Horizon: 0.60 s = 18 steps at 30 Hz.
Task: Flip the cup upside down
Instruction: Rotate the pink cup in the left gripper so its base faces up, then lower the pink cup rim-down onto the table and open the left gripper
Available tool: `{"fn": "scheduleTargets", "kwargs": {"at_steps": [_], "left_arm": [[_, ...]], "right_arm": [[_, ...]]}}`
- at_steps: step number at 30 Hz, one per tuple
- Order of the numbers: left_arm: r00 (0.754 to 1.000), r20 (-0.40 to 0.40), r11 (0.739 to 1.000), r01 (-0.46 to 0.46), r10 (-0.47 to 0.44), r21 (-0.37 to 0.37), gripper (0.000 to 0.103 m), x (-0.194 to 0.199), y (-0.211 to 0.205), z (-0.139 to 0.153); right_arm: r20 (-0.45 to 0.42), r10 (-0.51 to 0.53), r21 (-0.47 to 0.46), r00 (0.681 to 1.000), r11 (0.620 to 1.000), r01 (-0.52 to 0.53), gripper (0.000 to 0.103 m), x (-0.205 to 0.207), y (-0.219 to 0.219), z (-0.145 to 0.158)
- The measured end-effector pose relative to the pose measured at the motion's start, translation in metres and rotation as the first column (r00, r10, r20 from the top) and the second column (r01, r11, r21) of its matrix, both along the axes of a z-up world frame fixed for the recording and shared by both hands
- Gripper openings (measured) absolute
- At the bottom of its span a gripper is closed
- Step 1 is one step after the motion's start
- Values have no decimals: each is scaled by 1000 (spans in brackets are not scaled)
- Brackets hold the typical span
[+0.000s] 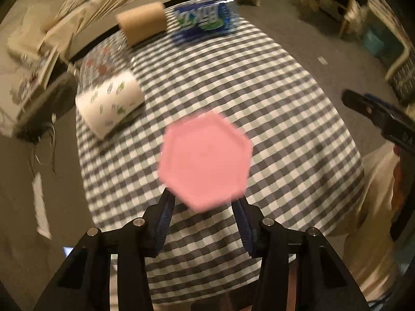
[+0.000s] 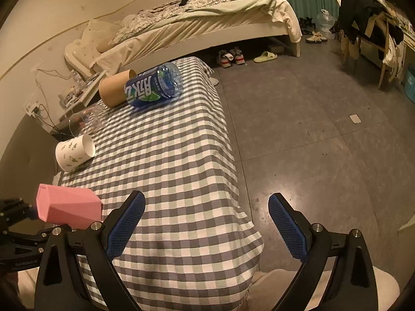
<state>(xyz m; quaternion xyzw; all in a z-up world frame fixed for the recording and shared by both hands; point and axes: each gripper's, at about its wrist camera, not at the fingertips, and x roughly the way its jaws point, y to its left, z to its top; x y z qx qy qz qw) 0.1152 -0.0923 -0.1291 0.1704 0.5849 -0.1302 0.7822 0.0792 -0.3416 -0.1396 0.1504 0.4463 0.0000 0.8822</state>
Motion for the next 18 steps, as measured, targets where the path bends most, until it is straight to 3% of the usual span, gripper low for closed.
{"fn": "scheduleTargets", "kwargs": {"at_steps": [11,15,18], "left_arm": [[992,90,986,-69,84,-154,48,-15,16,4],[978,136,964,-123,158,-234,48,-36,27,20],[953,209,938,-149,221,-313,48,-50,34,46]], "right_arm": [[11,26,-45,1000,999,-25,96,1,14,4],[64,24,-64,998,998,-20,96,-8,21,24],[116,42,-90,992,995,-32,96,-17,32,47]]}}
